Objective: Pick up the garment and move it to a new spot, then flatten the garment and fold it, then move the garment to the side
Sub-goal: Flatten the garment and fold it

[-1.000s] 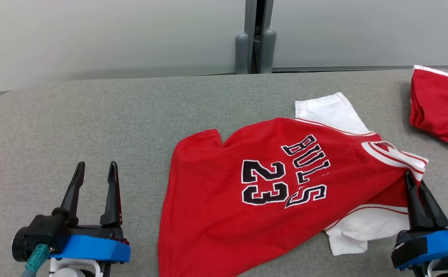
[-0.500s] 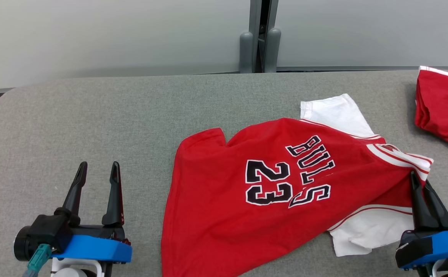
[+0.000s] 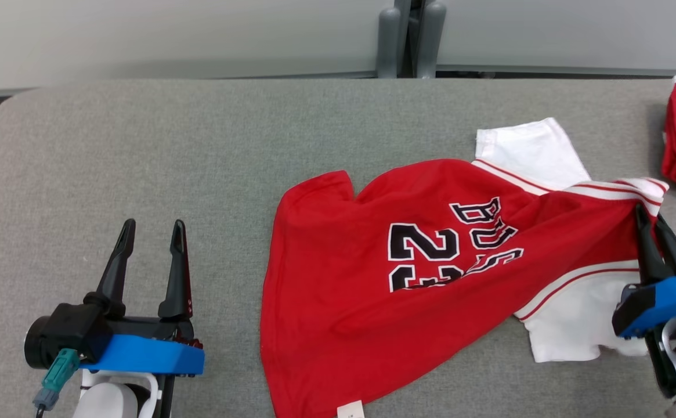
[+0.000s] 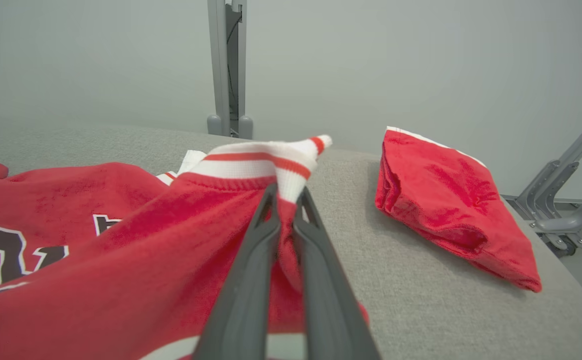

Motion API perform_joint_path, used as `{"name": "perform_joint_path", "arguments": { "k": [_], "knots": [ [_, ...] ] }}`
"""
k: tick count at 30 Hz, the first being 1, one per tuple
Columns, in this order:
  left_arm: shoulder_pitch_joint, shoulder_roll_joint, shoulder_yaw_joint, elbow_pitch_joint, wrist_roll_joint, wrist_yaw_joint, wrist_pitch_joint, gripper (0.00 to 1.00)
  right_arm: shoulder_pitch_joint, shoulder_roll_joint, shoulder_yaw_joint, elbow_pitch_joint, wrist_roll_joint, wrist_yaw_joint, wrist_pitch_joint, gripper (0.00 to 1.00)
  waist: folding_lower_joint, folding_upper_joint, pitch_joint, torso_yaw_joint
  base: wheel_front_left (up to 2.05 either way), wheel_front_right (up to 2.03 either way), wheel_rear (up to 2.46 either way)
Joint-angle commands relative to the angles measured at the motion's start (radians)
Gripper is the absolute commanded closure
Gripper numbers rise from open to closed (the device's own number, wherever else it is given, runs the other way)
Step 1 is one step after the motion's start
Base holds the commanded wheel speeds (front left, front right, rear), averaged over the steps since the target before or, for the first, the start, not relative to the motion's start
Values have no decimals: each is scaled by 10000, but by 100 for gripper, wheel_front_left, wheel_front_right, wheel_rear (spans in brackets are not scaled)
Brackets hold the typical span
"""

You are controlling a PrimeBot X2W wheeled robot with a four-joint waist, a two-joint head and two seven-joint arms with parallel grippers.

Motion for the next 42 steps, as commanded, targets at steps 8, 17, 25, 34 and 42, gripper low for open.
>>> {"name": "perform_joint_path", "arguments": {
  "k": [8,17,25,34,42],
  "knots": [
    [-404,-84,-10,-4,99,-145,-44,0,-1724,-345,69,2404,-298,-5,-370,91,0,0,679,414,0,0,0],
    [-193,-168,91,138,178,-184,-44,0,-2020,-299,-406,3661,-487,-5,-1432,0,0,0,347,298,0,0,0],
    [256,-193,200,142,260,-222,-44,0,-1037,169,-1015,1901,-648,-5,-2134,0,0,0,-220,-23,0,0,0],
    [502,-194,215,212,334,-314,-44,0,1035,1451,-804,-1309,-787,-5,-2181,0,0,0,-512,-58,0,0,0],
    [543,-187,202,329,368,-345,-44,0,2134,1861,-394,-2131,-900,-5,-2182,0,0,0,-640,-81,0,0,0]
  ]
}}
